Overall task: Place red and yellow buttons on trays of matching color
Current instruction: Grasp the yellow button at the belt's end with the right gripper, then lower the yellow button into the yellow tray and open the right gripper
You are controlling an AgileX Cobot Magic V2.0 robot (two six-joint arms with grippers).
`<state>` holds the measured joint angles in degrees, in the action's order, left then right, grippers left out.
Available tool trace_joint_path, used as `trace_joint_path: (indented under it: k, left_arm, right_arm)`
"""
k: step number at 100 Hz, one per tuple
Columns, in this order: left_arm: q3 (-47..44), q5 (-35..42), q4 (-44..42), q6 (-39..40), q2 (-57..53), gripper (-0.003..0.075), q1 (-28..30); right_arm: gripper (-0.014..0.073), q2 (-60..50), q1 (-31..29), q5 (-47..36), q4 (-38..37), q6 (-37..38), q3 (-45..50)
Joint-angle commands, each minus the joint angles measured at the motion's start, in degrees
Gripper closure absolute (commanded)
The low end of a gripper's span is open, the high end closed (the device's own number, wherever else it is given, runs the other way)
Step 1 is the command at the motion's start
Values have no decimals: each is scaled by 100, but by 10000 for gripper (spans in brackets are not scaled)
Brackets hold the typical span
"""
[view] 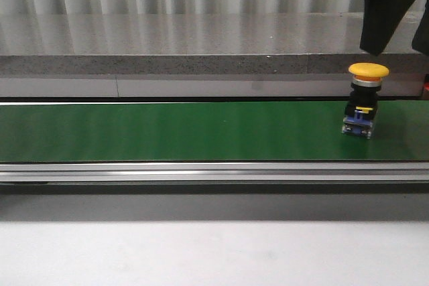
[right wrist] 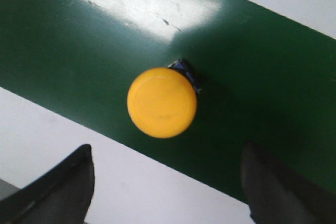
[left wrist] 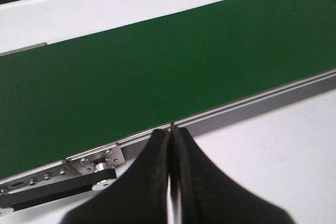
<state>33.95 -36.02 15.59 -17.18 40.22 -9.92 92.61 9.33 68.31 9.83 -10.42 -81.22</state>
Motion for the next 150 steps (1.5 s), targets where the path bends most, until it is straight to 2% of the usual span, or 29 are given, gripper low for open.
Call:
trace_joint_path:
  k: [1, 16, 21, 33, 40, 45, 56, 87, 105, 121, 150]
  left_arm:
    - [144, 376, 114, 4, 1, 740, -51]
    - [144, 376, 114, 4, 1, 740, -51]
    - [144, 376, 114, 4, 1, 740, -51]
    - [144, 376, 114, 4, 1, 740, -51]
    - [144, 376, 114, 4, 1, 740, -51]
    - [144, 376, 114, 4, 1, 740, -51]
    - [144, 376, 114, 4, 1, 740, -51]
    - [144, 376, 114, 4, 1, 740, -51]
    - [144, 376, 114, 4, 1, 740, -51]
    - [144, 376, 114, 4, 1, 740, -51]
    - [144, 376, 114, 4, 1, 740, -51]
  right_arm:
    - [20, -53, 10, -207, 101, -110, -136]
    - [48, 234, 10, -223, 82, -257, -136]
    - [107, 297, 10, -198, 3, -264, -136]
    - [316, 343, 4, -219, -192, -264, -136]
    - [393, 343, 4, -246, -197, -264, -136]
    - [415, 343, 4, -272, -196, -243, -136]
    - [418, 250, 4, -375, -196, 9, -136]
    - [418, -580, -311, -476, -438, 1867, -136]
    - [418, -987, -775, -390, -599, 2199, 2]
    - [418, -1283, -1553, -414, -626, 2315, 276]
    - [418, -1510, -3475, -544, -675, 2315, 772]
